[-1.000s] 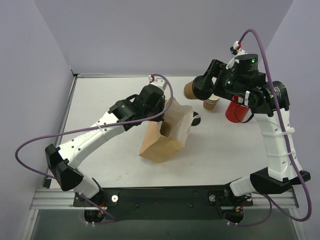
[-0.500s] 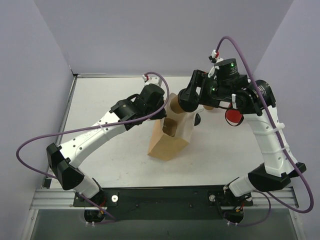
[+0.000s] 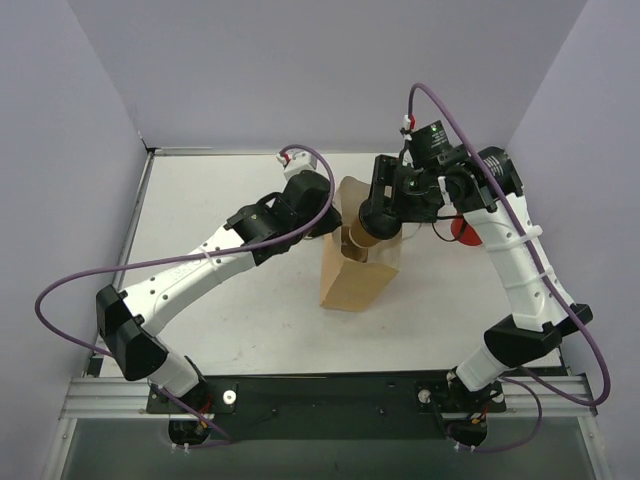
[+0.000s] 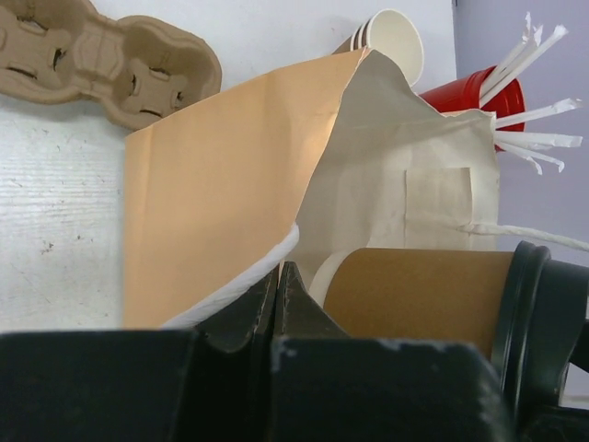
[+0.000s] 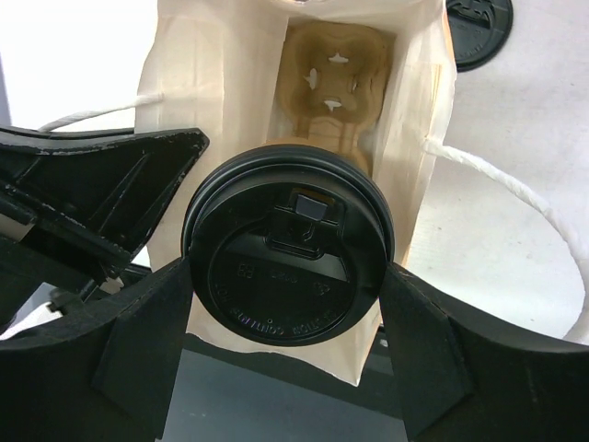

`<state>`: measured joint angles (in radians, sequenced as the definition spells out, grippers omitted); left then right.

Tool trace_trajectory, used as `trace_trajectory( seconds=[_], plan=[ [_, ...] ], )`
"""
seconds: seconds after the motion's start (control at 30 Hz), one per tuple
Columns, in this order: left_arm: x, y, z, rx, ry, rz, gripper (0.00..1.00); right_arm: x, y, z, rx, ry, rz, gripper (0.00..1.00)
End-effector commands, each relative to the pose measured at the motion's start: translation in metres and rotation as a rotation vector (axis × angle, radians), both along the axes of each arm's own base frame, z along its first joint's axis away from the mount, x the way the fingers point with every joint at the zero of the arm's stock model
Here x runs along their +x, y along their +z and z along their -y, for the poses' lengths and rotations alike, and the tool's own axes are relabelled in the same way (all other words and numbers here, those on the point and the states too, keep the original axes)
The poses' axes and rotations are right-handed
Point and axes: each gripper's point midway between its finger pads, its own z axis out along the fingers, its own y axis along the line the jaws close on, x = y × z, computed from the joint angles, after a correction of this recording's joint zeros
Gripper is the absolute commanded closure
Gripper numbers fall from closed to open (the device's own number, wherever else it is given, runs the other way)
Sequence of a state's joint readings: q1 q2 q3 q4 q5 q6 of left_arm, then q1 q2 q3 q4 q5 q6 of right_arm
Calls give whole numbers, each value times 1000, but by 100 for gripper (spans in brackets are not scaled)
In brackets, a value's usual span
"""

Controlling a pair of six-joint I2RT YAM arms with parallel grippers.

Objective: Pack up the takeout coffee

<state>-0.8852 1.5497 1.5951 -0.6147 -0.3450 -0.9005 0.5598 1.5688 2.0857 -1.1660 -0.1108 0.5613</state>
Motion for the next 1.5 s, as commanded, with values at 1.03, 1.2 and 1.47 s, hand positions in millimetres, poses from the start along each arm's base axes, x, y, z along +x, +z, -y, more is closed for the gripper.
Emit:
trace_trajectory(
  seconds=[1.03, 1.2, 1.47],
  plan=[
    [2, 3, -7, -193, 184, 61, 100, -17, -98, -13, -270, 149, -161, 51],
    [2, 2, -6, -194, 186, 58, 100, -21, -102, -13, -270, 150, -177, 51],
    [0, 0, -10, -188, 189, 55, 100, -22, -113, -13, -280, 143, -203, 52]
  ],
)
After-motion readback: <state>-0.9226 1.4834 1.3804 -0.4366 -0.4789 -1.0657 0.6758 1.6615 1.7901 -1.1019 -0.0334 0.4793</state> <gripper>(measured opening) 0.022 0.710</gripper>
